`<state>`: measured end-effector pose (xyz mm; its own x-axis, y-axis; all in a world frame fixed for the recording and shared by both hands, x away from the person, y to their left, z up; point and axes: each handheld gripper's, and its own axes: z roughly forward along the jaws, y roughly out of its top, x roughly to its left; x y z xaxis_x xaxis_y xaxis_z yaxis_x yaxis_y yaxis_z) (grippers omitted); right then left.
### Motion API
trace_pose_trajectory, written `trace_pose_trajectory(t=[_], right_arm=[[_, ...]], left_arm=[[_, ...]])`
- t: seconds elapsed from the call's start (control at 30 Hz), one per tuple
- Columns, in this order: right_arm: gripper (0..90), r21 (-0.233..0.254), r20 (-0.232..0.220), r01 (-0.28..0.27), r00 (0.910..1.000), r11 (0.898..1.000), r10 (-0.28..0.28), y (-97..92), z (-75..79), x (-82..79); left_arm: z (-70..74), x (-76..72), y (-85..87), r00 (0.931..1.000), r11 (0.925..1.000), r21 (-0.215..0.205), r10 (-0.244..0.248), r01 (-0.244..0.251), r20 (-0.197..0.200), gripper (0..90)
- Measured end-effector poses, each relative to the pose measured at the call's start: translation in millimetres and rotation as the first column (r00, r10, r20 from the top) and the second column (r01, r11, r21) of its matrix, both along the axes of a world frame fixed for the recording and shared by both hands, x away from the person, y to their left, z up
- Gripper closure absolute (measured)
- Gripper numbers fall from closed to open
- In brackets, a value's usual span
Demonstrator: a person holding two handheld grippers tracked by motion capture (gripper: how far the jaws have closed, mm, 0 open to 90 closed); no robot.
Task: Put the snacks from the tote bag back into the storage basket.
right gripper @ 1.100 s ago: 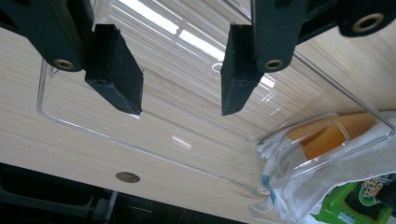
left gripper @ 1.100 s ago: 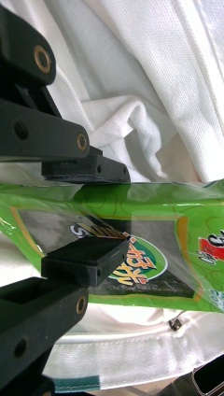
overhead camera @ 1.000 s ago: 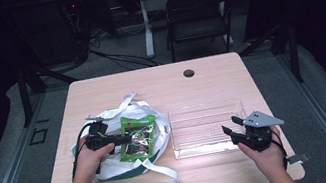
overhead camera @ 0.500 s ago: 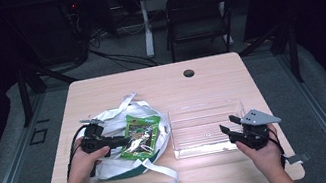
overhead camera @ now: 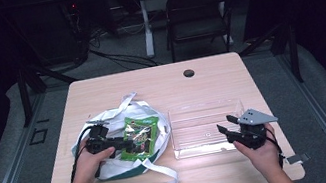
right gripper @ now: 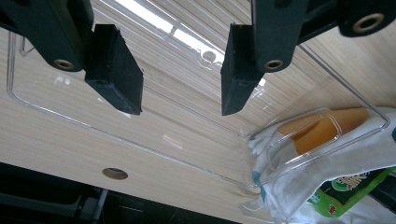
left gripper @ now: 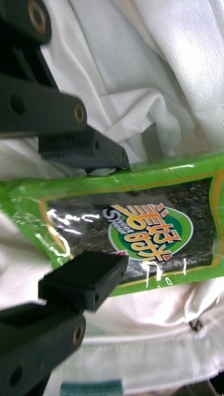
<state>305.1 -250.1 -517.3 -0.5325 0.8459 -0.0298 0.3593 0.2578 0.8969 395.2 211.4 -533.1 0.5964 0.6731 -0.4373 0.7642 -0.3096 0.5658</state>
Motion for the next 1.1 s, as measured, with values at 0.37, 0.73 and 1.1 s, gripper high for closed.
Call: trace_pose_trajectory(t=[0.37, 0.73, 1.1], right_arm=[[48.8, -0.005, 0.01, 0.012, 0.9999, 1.0, -0.012, -2.8, 1.2, -7.2], [48.8, -0.002, 0.016, 0.022, 0.9996, 1.0, -0.022, -5.7, 1.5, -9.6], [48.8, 0.004, 0.015, 0.023, 0.9996, 1.0, -0.023, -6.5, 2.3, -9.9]], left_arm=[[-7.1, 17.7, -9.6, 0.9996, 0.9984, -0.054, 0.014, -0.015, -0.024, 39.5], [-5.3, 22.5, -11.3, 0.9994, 0.9949, -0.099, -0.02, 0.017, -0.029, 45.1], [7.4, 11.9, -0.2, 0.9973, 0.9904, -0.117, -0.073, 0.073, 0.003, 57.8]])
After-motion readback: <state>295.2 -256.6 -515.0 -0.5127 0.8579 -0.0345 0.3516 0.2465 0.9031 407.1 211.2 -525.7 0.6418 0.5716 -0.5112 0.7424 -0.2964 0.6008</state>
